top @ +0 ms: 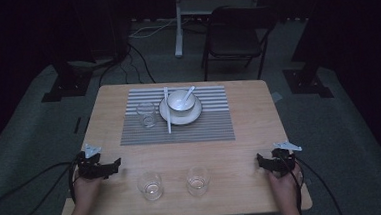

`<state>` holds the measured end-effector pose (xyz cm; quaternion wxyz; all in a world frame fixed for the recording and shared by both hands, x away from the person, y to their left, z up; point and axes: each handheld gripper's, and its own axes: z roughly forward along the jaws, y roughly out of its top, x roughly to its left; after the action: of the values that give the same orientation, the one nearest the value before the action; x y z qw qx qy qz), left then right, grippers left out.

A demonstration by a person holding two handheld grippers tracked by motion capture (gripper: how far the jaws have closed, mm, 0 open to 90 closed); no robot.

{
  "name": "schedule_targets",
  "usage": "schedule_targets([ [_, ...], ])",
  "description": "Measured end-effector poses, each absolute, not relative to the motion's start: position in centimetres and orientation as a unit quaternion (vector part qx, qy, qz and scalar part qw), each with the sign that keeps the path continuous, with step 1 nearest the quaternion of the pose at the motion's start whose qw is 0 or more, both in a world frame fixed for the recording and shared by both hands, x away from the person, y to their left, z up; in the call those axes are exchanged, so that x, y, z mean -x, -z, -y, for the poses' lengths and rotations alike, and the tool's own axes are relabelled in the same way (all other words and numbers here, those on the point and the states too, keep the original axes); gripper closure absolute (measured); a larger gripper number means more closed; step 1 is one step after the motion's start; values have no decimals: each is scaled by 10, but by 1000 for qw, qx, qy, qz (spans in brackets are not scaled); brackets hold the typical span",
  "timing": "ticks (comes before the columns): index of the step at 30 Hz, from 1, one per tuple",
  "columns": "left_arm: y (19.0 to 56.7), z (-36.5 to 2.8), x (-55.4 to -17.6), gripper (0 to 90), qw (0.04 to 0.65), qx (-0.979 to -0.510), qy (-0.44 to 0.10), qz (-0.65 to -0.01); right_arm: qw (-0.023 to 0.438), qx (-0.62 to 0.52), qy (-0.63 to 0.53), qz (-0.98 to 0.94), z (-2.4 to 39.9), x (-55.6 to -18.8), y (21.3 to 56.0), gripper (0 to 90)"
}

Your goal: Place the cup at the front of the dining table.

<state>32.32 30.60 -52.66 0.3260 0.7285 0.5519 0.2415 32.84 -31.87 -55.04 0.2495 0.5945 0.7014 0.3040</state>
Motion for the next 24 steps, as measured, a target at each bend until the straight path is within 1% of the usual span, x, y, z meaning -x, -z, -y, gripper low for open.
schedule_targets([
  [5,529,-319,-311,16,344,-712,-237,-565,249,-595,-304,-701,319,-328,550,131],
  [8,533,-323,-301,16,345,-706,-245,-568,249,-595,-304,-701,319,-328,550,131],
  [10,534,-327,-295,16,352,-701,-240,-572,249,-595,-304,-701,318,-328,550,131],
  [18,534,-343,-274,16,354,-696,-241,-576,249,-595,-304,-701,319,-328,550,131],
  [20,534,-346,-268,16,353,-694,-249,-576,249,-595,-304,-701,319,-328,550,131],
  [24,531,-349,-257,16,360,-693,-246,-575,249,-595,-304,-701,318,-328,550,131],
])
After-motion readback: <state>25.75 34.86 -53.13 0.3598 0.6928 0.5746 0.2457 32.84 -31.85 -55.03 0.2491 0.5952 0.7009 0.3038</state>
